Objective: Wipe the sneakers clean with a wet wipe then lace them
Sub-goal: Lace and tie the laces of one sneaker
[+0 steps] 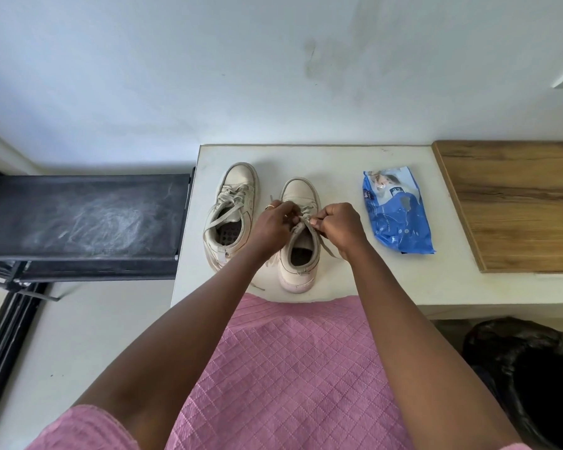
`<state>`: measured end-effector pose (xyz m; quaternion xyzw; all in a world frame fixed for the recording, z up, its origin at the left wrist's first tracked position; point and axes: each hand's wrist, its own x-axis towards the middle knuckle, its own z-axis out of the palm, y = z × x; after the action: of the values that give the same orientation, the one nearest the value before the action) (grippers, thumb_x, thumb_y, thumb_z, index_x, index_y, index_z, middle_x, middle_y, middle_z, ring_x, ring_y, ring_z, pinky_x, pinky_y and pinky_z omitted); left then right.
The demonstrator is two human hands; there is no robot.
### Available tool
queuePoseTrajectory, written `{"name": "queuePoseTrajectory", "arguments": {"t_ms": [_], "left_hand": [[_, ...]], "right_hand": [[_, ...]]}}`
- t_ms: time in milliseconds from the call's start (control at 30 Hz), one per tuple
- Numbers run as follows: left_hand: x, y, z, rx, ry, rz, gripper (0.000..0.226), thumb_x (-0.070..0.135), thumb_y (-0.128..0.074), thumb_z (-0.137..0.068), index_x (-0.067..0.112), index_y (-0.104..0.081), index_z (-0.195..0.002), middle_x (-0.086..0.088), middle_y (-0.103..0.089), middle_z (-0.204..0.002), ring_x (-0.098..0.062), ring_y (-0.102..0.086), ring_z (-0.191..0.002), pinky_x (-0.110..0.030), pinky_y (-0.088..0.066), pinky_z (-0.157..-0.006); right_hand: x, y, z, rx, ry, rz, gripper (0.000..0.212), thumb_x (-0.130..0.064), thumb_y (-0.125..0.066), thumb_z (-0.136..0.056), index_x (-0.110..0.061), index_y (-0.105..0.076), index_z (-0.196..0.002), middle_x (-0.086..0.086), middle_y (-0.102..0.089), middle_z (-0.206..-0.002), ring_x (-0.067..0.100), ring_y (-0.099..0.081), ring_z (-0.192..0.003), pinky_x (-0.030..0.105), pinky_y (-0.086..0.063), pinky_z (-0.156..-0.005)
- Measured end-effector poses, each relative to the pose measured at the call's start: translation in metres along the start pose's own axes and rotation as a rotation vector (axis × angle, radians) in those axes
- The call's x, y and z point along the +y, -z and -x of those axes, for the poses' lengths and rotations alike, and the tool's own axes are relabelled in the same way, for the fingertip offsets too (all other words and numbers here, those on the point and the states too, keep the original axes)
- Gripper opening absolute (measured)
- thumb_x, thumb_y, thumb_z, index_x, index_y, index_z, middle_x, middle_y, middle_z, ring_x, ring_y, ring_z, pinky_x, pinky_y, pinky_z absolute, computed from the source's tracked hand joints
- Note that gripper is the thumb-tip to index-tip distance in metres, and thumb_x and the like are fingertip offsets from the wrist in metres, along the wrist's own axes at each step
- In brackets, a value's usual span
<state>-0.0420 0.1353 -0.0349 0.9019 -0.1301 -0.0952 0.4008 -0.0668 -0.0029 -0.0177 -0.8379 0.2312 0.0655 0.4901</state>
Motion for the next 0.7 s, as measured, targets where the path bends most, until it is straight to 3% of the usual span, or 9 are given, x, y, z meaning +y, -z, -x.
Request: {"name": "queuePoseTrajectory", "arguments": {"t_ms": [133,233,367,433,500,567,633,700], "left_hand": [[-0.002,0.002,0.011,0.028,0.058,0.007,0.020,0.019,-0.058,-0.091,0.007,-0.065,-0.105,-0.011,-0.062,-0.107,-0.022,-0.057,-0.099,-0.017,-0.035,-0.077],[-0.007,0.000,0.022,0.058,0.092,0.049,0.023,0.028,-0.064,-0.087,0.008,-0.067,-0.099,-0.010,-0.063,-0.103,-0.022,-0.060,-0.098,-0.032,-0.046,-0.086],[0.003,-0.003,0.019,0.013,0.125,-0.099,0.015,0.015,-0.054,-0.092,0.003,-0.062,-0.098,-0.016,-0.061,-0.106,-0.031,-0.055,-0.100,-0.024,-0.032,-0.073],[0.008,0.000,0.017,-0.020,0.145,-0.124,0.009,0.006,-0.046,-0.090,0.009,-0.054,-0.088,-0.016,-0.059,-0.100,-0.030,-0.052,-0.091,-0.028,-0.034,-0.071],[0.010,0.006,0.017,-0.031,0.180,-0.112,0.013,0.002,-0.043,-0.089,0.012,-0.049,-0.083,-0.012,-0.060,-0.094,-0.024,-0.052,-0.084,-0.023,-0.039,-0.067],[0.009,0.011,0.018,-0.027,0.191,-0.074,0.015,0.001,-0.042,-0.088,0.012,-0.050,-0.083,-0.012,-0.064,-0.097,-0.026,-0.058,-0.089,-0.030,-0.048,-0.076],[0.009,0.012,0.019,-0.019,0.193,-0.032,0.017,0.001,-0.040,-0.087,0.012,-0.051,-0.081,-0.014,-0.066,-0.099,-0.028,-0.060,-0.092,-0.038,-0.050,-0.080],[0.009,0.011,0.019,-0.025,0.195,-0.048,0.018,0.000,-0.038,-0.088,0.012,-0.051,-0.082,-0.014,-0.065,-0.099,-0.025,-0.058,-0.088,-0.032,-0.046,-0.073]], "right_hand": [[0.000,0.000,0.001,0.024,-0.012,-0.015,0.004,-0.003,-0.066,-0.080,-0.004,-0.070,-0.082,0.013,-0.070,-0.091,0.026,-0.065,-0.087,0.043,-0.054,-0.084],[-0.004,0.002,0.006,0.009,0.060,0.169,0.012,-0.008,-0.058,-0.088,-0.002,-0.067,-0.094,0.014,-0.068,-0.099,0.025,-0.060,-0.088,0.026,-0.044,-0.072],[-0.011,0.003,0.009,0.010,0.176,0.406,0.020,-0.007,-0.044,-0.094,0.001,-0.059,-0.105,0.017,-0.064,-0.108,0.033,-0.055,-0.103,0.029,-0.036,-0.071],[-0.009,0.005,0.010,0.027,0.209,0.433,0.020,-0.002,-0.041,-0.092,0.000,-0.058,-0.103,0.017,-0.064,-0.104,0.033,-0.056,-0.097,0.028,-0.035,-0.067],[-0.006,0.007,0.010,0.029,0.245,0.457,0.022,0.003,-0.039,-0.089,0.000,-0.058,-0.100,0.018,-0.065,-0.100,0.033,-0.057,-0.089,0.028,-0.036,-0.064],[-0.004,0.006,0.011,0.037,0.273,0.504,0.022,0.005,-0.040,-0.087,-0.001,-0.057,-0.099,0.019,-0.065,-0.096,0.031,-0.054,-0.080,0.028,-0.034,-0.061],[-0.002,0.003,0.012,0.054,0.282,0.523,0.022,0.005,-0.041,-0.086,-0.003,-0.057,-0.098,0.018,-0.065,-0.095,0.033,-0.055,-0.080,0.028,-0.032,-0.060],[0.001,0.001,0.015,0.109,0.269,0.519,0.020,0.004,-0.043,-0.087,-0.006,-0.057,-0.097,0.016,-0.065,-0.095,0.034,-0.057,-0.084,0.029,-0.033,-0.060]]}}
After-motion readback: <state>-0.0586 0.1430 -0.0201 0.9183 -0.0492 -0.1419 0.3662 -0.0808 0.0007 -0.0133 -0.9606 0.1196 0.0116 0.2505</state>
